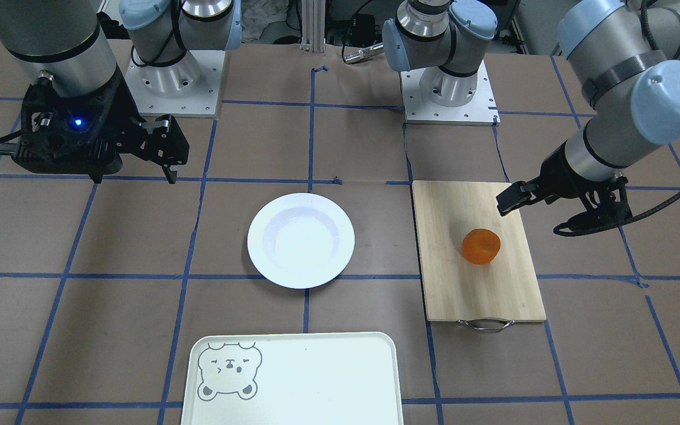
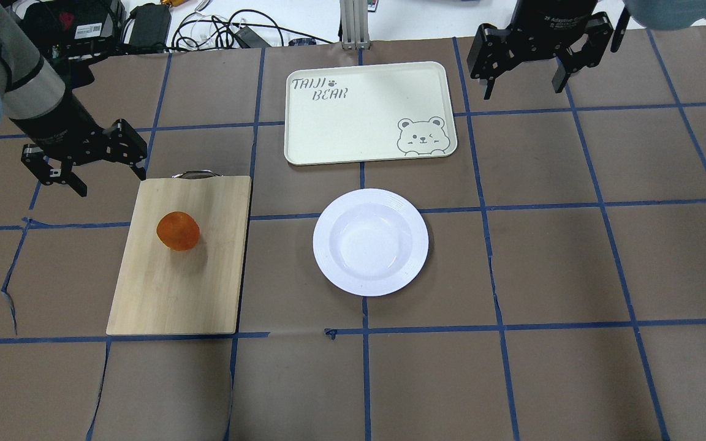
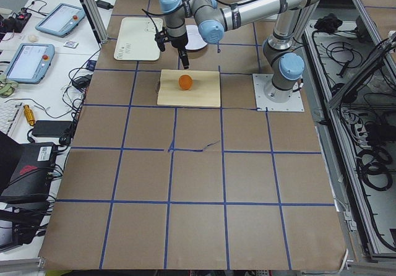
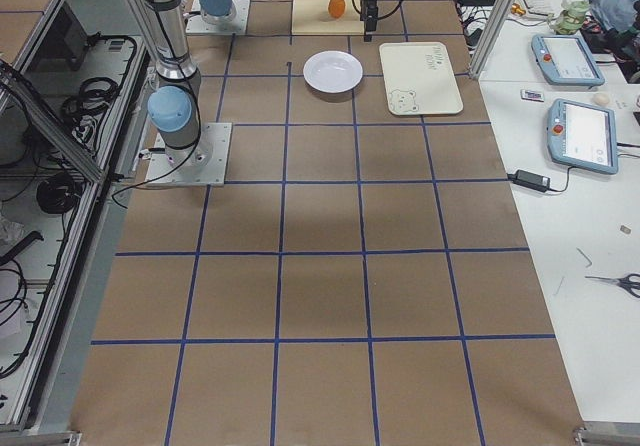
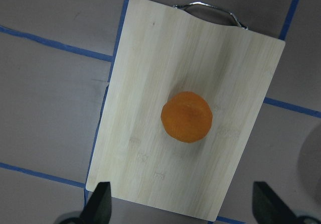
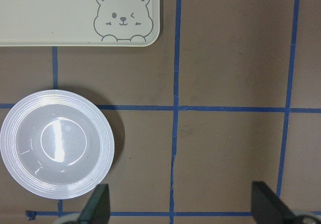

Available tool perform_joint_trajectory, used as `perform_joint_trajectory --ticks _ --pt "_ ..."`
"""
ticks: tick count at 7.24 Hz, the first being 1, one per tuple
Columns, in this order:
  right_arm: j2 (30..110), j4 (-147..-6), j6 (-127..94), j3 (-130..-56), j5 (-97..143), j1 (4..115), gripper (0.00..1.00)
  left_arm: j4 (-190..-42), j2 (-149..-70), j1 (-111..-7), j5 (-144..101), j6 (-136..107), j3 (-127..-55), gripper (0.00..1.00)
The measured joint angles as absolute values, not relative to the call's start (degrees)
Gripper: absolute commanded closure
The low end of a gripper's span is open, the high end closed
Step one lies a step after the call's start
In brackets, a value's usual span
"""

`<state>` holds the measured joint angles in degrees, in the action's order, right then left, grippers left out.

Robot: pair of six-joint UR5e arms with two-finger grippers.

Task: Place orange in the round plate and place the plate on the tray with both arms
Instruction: 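Lower the left gripper onto the orange on the cutting board and grasp it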

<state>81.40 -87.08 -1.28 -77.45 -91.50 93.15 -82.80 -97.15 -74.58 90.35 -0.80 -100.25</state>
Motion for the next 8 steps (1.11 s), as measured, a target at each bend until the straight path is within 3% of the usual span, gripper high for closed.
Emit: perform_joint_trajectory --ticks 3,8 --pt "81.55 -88.07 -1.17 -77.44 -90.45 93.28 0.0 -76.54 -100.62 -74.53 90.15 -1.09 -105.87 0.0" --pt "81.6 -90.03 -1.4 -78.06 -90.52 92.83 0.0 -69.87 -106.02 -74.54 87.86 -3.37 -107.37 0.0"
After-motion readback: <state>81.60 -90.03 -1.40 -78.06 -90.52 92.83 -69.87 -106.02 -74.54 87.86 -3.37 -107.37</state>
